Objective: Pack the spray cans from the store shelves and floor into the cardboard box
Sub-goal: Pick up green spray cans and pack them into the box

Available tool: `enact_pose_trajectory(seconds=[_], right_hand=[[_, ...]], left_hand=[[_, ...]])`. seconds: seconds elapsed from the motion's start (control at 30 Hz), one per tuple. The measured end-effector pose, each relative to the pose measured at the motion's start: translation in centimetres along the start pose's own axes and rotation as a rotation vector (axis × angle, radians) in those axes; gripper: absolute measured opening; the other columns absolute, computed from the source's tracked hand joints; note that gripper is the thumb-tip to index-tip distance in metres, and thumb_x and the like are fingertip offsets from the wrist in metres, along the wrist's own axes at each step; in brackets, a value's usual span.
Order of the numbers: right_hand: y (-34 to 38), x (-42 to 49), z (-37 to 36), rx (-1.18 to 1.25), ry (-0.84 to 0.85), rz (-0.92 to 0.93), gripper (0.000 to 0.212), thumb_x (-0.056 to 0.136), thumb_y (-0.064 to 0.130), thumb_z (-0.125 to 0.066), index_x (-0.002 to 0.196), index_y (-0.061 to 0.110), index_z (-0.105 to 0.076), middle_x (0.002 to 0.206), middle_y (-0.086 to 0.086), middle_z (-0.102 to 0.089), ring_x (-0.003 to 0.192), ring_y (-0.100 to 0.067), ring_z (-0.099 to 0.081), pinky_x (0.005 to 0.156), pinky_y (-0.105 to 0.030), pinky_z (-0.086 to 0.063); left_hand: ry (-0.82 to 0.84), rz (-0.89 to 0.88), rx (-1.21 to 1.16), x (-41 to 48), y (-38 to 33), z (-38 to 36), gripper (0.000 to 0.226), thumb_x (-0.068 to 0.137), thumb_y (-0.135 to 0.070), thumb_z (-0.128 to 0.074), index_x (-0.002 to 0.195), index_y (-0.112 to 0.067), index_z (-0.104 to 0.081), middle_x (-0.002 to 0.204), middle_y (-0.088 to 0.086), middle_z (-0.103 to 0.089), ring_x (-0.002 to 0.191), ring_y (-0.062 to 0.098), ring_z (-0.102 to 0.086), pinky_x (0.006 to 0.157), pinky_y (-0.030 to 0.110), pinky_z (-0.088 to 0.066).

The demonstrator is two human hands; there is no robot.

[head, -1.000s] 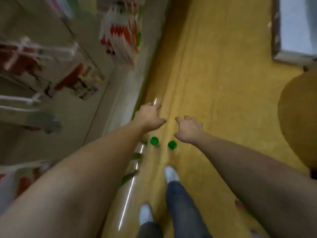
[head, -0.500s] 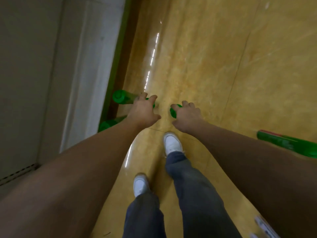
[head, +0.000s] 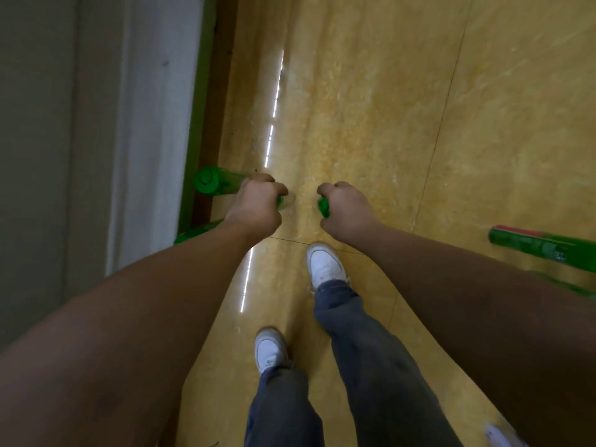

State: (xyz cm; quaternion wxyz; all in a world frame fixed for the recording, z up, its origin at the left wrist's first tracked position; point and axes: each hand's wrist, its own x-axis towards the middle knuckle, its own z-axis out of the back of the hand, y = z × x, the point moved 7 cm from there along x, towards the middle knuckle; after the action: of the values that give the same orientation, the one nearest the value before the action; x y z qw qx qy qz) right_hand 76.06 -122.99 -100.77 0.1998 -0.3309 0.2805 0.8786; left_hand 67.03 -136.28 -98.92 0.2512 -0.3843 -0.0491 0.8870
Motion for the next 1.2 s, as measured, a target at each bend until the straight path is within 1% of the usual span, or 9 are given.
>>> enact_pose_trajectory(seconds=[0.3,0.43,0.53,0.67,0.8,0.9,1.0,1.1,1.2], right_hand=[[5.1,-8.6,10.1,0.011,-0.032,-0.008,0.054,0.082,0.009,-0.068,0.135,0.01,-0.056,0.124,-0.019,-0.058,0.108,-0.037,-0.06,0.08,-0.037,-0.054],[7.9,-13.7,15.0,0.043,-0.075,-0.003,0.055,0.083,0.01,-0.069,0.136,0.012,-0.057,0.125,-0.016,-0.058,0.106,-0.034,-0.061,0.079,-0.037,-0.057],[10.2,-18.2,18.9,0.053,-0.126,0.003,0.058,0.083,0.013,-0.072,0.139,0.015,-0.056,0.128,-0.014,-0.058,0.109,-0.031,-0.061,0.08,-0.036,-0.056],[13.8,-24.8,24.8,0.077,-0.199,-0.008,0.057,0.08,0.018,-0.075,0.134,0.019,-0.059,0.126,-0.01,-0.058,0.108,-0.028,-0.06,0.078,-0.033,-0.054],[17.3,-32.4,31.0,0.091,-0.31,-0.003,0.054,0.076,0.02,-0.076,0.128,0.019,-0.063,0.112,-0.005,-0.058,0.103,-0.028,-0.06,0.075,-0.031,-0.054],[19.5,-38.3,35.1,0.11,-0.396,-0.009,0.055,0.073,0.02,-0.078,0.126,0.017,-0.065,0.107,-0.005,-0.059,0.096,-0.026,-0.059,0.073,-0.033,-0.057],[21.4,-43.7,39.0,0.129,-0.489,0.001,0.056,0.072,0.023,-0.08,0.125,0.016,-0.065,0.106,-0.006,-0.063,0.097,-0.026,-0.061,0.075,-0.037,-0.06],[22.6,-48.9,42.8,0.148,-0.516,0.011,0.049,0.072,0.021,-0.082,0.118,0.015,-0.065,0.107,-0.009,-0.063,0.093,-0.028,-0.062,0.068,-0.04,-0.064],[22.2,-53.4,46.2,0.182,-0.502,0.002,0.043,0.071,0.015,-0.084,0.11,0.013,-0.066,0.105,-0.011,-0.061,0.089,-0.029,-0.063,0.062,-0.046,-0.064]], left_hand=[[-0.043,-0.041,0.019,-8.6,-4.1,10.9,0.053,0.084,-0.002,-0.064,0.131,-0.024,-0.066,0.128,0.003,-0.062,0.115,0.024,-0.06,0.095,0.034,-0.054],[-0.088,-0.078,0.043,-13.5,-6.1,16.9,0.048,0.086,-0.008,-0.073,0.131,-0.024,-0.066,0.125,0.003,-0.063,0.114,0.022,-0.058,0.091,0.031,-0.05],[-0.1,-0.093,0.027,-17.7,-7.8,21.3,0.054,0.081,-0.014,-0.083,0.131,-0.024,-0.065,0.124,0.0,-0.061,0.112,0.021,-0.058,0.081,0.025,-0.05],[-0.132,-0.161,0.091,-23.7,-10.8,28.3,0.046,0.085,-0.013,-0.075,0.129,-0.023,-0.066,0.125,0.002,-0.061,0.111,0.019,-0.058,0.088,0.028,-0.052],[-0.183,-0.22,0.163,-30.8,-14.0,35.8,0.042,0.085,-0.017,-0.074,0.126,-0.022,-0.067,0.111,-0.002,-0.059,0.093,0.013,-0.052,0.076,0.025,-0.047],[-0.251,-0.257,0.187,-36.2,-16.1,40.3,0.039,0.084,-0.018,-0.071,0.123,-0.025,-0.068,0.109,-0.002,-0.06,0.091,0.012,-0.054,0.068,0.022,-0.046],[-0.313,-0.291,0.201,-41.2,-18.5,44.2,0.035,0.087,-0.021,-0.07,0.122,-0.025,-0.068,0.102,-0.005,-0.059,0.088,0.011,-0.056,0.058,0.017,-0.046],[-0.348,-0.323,0.17,-46.1,-22.0,47.7,0.033,0.089,-0.025,-0.071,0.122,-0.023,-0.067,0.099,-0.004,-0.057,0.09,0.014,-0.06,0.071,0.026,-0.059],[-0.391,-0.35,0.23,-49.7,-26.6,50.2,0.036,0.087,-0.028,-0.073,0.122,-0.022,-0.067,0.099,-0.003,-0.057,0.09,0.017,-0.06,0.076,0.03,-0.059]])
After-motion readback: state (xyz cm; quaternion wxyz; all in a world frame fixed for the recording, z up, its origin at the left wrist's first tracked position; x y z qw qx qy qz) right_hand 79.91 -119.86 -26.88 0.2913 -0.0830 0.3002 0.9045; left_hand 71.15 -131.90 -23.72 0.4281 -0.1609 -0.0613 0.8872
